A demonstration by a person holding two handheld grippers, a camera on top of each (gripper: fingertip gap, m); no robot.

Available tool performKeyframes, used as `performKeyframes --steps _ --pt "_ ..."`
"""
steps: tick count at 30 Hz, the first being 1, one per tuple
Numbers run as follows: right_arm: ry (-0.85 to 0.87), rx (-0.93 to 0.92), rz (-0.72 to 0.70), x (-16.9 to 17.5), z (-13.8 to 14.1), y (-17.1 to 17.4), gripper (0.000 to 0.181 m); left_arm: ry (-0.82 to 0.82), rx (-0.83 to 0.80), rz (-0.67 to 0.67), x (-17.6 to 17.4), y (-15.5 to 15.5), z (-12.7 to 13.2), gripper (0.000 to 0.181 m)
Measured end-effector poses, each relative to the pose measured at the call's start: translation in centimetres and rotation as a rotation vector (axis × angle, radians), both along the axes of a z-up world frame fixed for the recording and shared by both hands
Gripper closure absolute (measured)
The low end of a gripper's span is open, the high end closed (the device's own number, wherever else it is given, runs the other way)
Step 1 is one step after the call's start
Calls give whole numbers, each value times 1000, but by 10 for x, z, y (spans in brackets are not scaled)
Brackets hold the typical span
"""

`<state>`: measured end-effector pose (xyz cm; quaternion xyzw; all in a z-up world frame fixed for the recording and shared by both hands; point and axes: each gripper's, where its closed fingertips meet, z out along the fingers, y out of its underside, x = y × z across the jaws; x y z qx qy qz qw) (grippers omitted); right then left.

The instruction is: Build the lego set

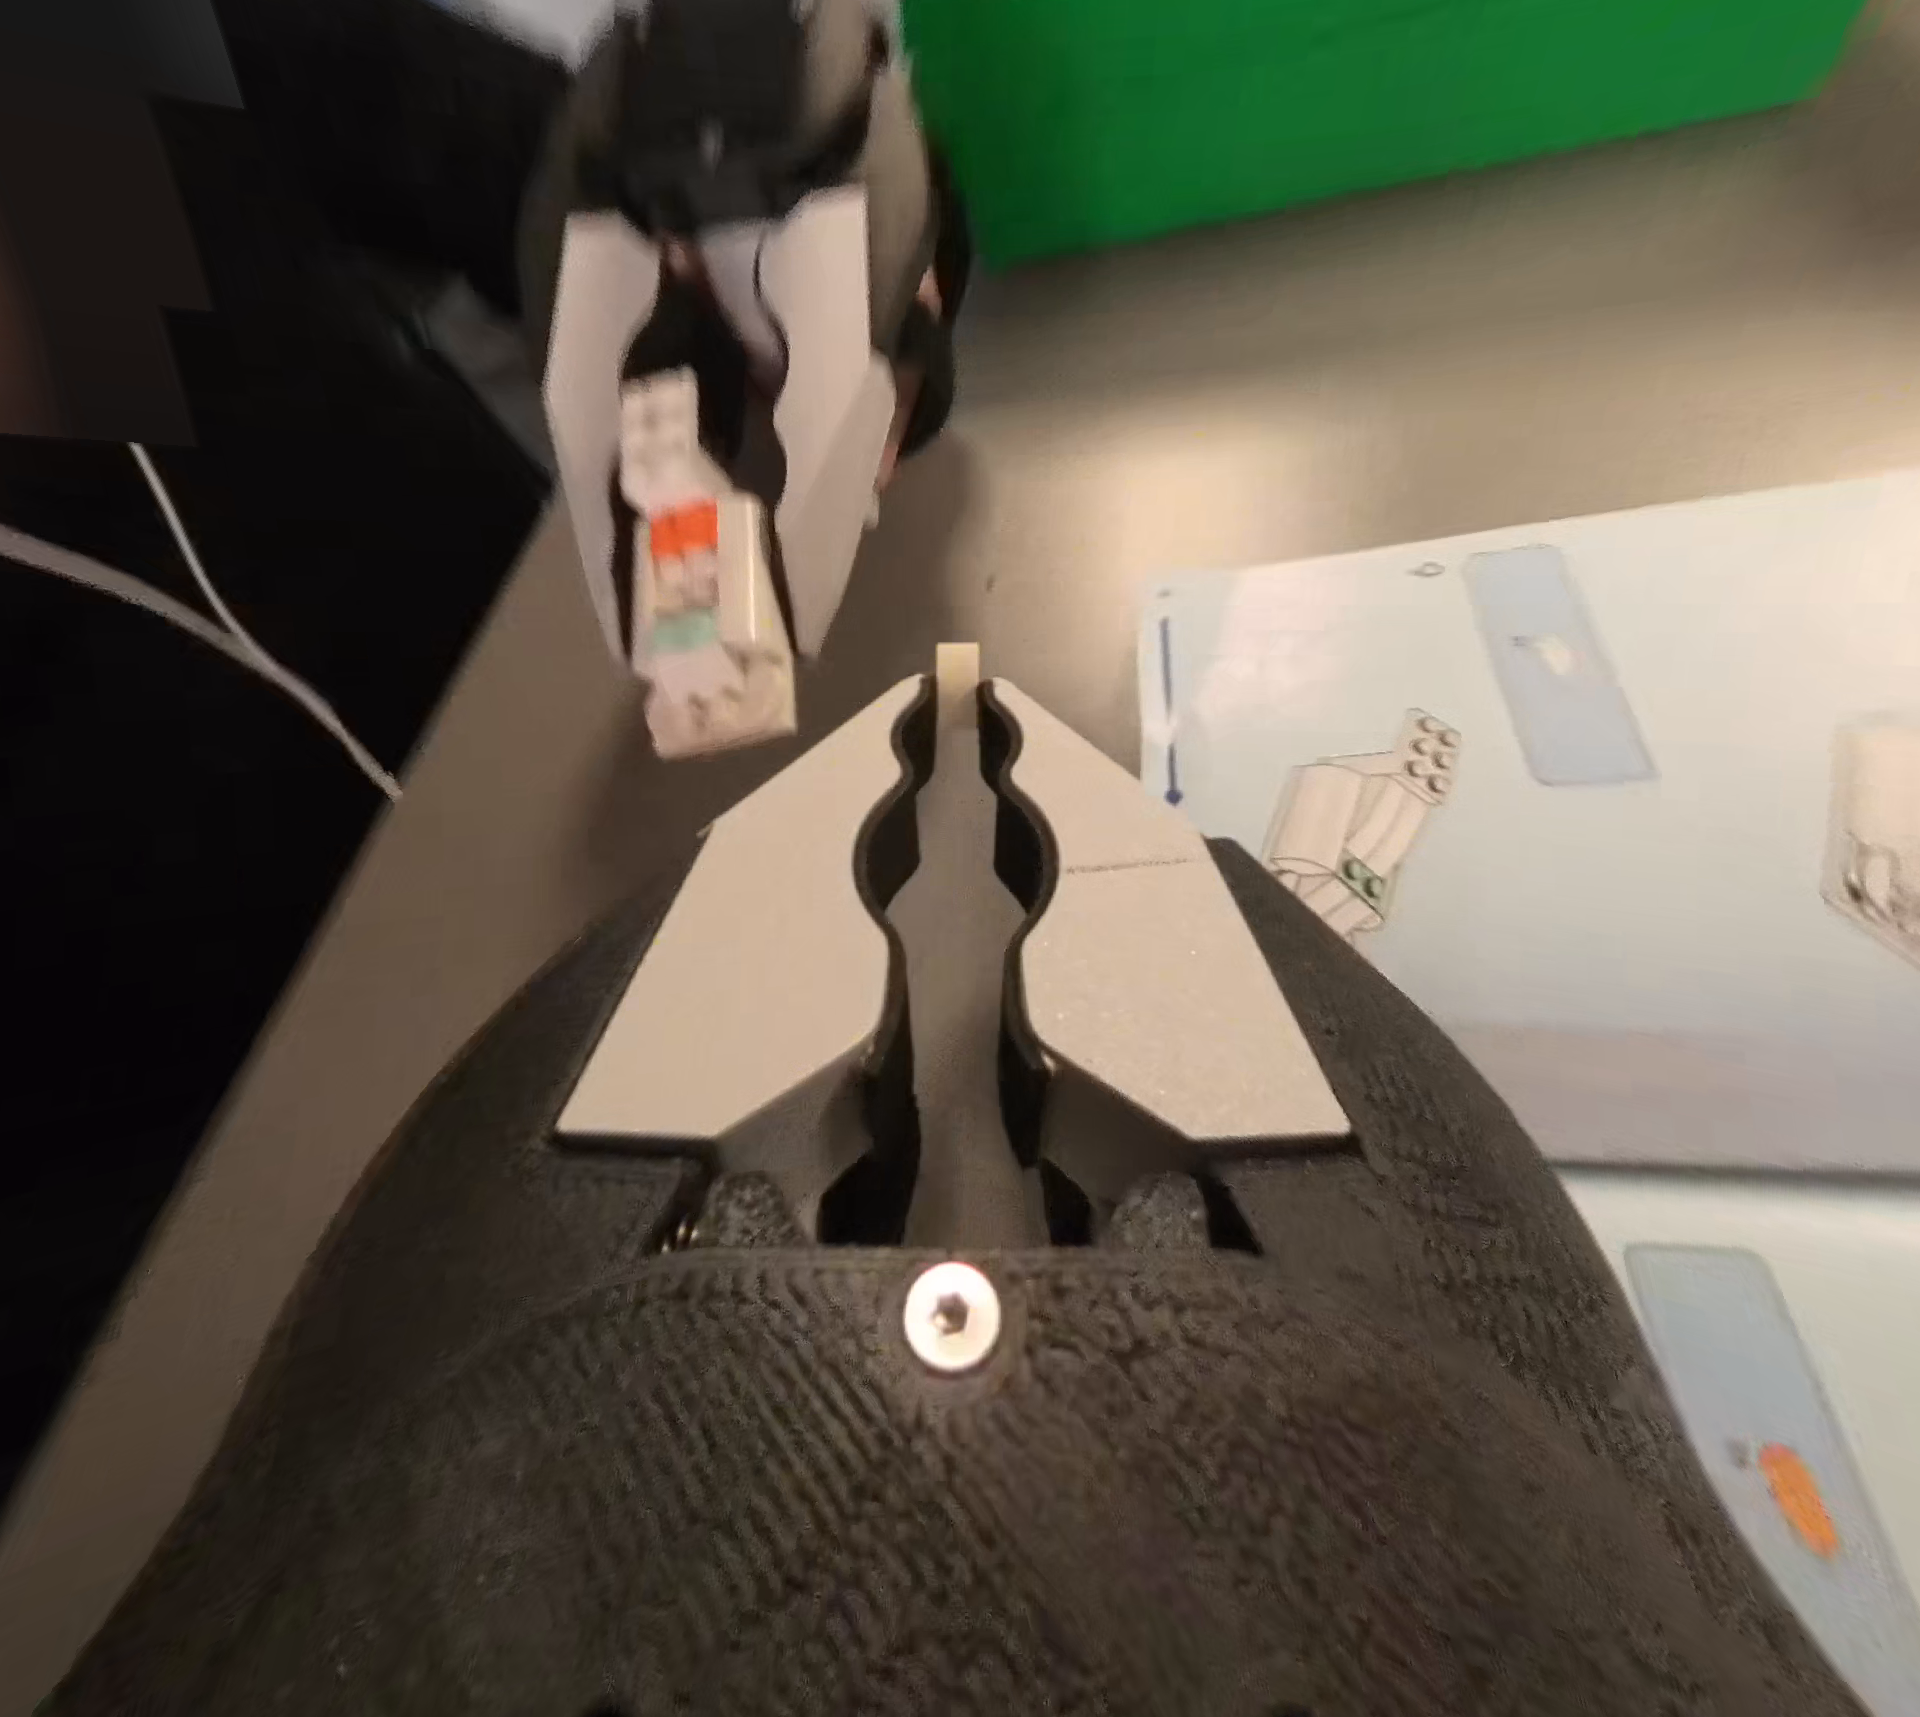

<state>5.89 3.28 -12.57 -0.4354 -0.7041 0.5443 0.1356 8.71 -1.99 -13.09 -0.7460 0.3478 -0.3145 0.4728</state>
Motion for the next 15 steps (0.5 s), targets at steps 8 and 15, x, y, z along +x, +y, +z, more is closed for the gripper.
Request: performKeyframes --steps 8,15 --pt "39 -356 -79 8 37 3 176 -105 39 26 -7 5 15 144" --pt "75 -292 -153 19 26 4 175 -80 61 11 -4 3 14 144"
